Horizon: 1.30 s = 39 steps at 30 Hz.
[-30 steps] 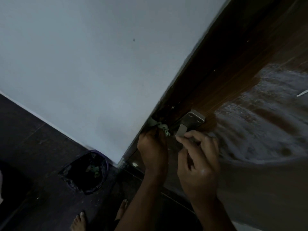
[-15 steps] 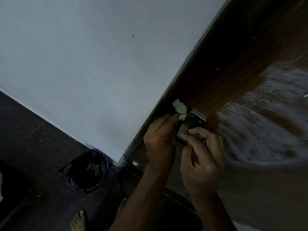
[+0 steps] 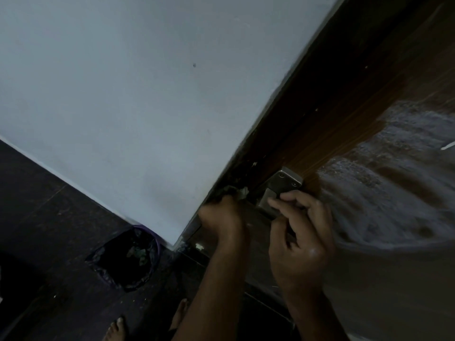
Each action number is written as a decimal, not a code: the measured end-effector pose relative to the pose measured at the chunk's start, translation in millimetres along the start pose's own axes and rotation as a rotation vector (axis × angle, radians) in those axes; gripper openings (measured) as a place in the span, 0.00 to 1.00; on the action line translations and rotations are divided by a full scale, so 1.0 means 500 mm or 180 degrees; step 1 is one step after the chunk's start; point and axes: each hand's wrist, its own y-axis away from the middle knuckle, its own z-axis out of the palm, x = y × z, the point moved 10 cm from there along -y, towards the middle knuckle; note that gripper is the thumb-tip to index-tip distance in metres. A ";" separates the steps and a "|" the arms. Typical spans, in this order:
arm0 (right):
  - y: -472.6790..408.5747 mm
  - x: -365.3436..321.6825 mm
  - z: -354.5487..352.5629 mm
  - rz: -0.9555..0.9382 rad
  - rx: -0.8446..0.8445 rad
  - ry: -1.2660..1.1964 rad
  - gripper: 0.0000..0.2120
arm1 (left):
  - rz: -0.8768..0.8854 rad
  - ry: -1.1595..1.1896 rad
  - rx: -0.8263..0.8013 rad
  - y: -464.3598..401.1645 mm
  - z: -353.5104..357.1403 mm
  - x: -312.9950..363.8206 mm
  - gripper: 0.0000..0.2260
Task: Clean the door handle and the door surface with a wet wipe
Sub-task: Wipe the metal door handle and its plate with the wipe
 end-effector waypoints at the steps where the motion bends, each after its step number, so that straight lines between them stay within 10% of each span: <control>1: 0.004 0.000 0.004 0.0029 -0.0034 -0.0010 0.18 | -0.0089 0.0218 -0.0100 0.018 0.013 0.010 0.05; 9: 0.012 0.006 -0.003 0.0233 0.0011 -0.0072 0.15 | 0.0778 0.0473 -0.0599 0.082 0.034 0.104 0.09; 16: 0.022 0.007 -0.001 0.0244 -0.0100 -0.0126 0.19 | -0.0260 0.0794 -0.0245 0.036 0.016 0.026 0.06; 23: 0.021 0.028 0.005 0.0492 -0.0070 -0.0070 0.10 | 0.1691 0.0494 -0.1050 0.148 0.065 0.180 0.04; 32: 0.011 0.007 0.003 0.0545 -0.0052 -0.0072 0.14 | 0.0228 -0.0288 -0.0221 -0.004 -0.006 -0.025 0.04; 39: 0.010 0.004 0.003 0.0598 0.0004 -0.0046 0.14 | 0.1949 -0.0731 -0.1055 0.060 0.028 0.062 0.05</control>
